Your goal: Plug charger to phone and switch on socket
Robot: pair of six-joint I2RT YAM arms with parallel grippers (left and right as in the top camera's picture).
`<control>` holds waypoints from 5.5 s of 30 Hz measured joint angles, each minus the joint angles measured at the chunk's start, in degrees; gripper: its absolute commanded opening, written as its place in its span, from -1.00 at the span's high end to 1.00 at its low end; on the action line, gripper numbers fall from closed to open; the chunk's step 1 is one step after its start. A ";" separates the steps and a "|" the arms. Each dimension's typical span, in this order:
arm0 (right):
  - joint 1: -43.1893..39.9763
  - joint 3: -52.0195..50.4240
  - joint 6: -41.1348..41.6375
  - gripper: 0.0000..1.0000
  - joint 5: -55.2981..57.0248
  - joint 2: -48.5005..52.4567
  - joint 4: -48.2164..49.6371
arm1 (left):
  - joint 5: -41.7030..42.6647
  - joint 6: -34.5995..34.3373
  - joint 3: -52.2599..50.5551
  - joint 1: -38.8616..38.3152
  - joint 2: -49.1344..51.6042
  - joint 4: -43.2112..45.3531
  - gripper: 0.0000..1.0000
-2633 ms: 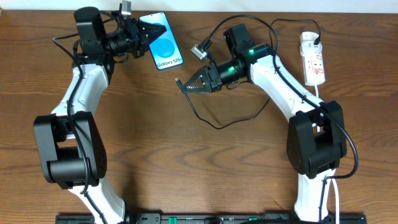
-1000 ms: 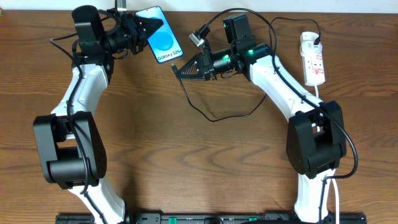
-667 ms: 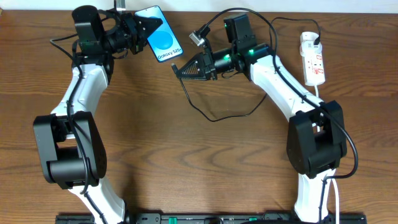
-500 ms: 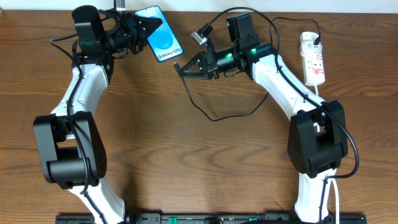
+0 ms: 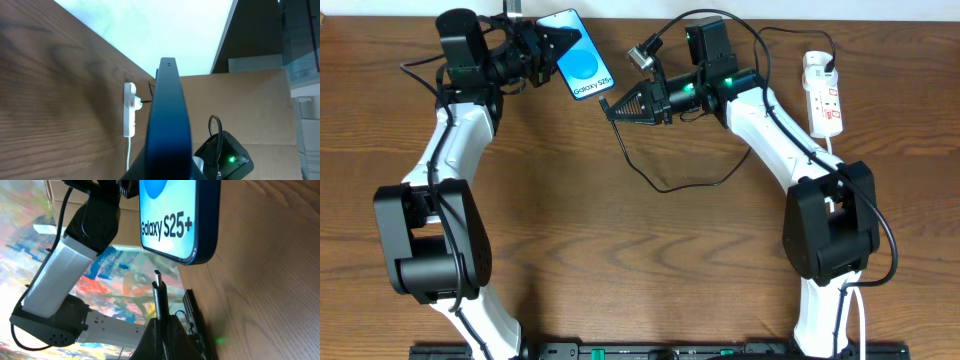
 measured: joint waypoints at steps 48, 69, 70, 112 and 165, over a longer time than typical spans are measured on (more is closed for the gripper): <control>-1.66 0.00 1.07 0.98 0.66 0.00 0.00 | -0.24 0.00 0.00 -1.11 0.00 0.92 0.85; -1.36 0.00 2.10 0.98 1.51 0.00 0.24 | -0.31 -1.60 0.00 -1.16 0.00 4.90 0.86; -1.33 0.00 2.12 0.98 1.49 0.00 0.39 | -0.46 -1.57 0.00 -1.16 0.00 4.90 0.86; -1.90 0.00 4.07 0.98 0.00 0.00 3.17 | -1.66 -1.55 0.00 -1.81 0.00 4.83 0.86; -0.90 0.00 4.72 0.98 0.70 0.00 3.21 | -1.53 -1.77 0.00 -1.86 0.00 4.79 0.85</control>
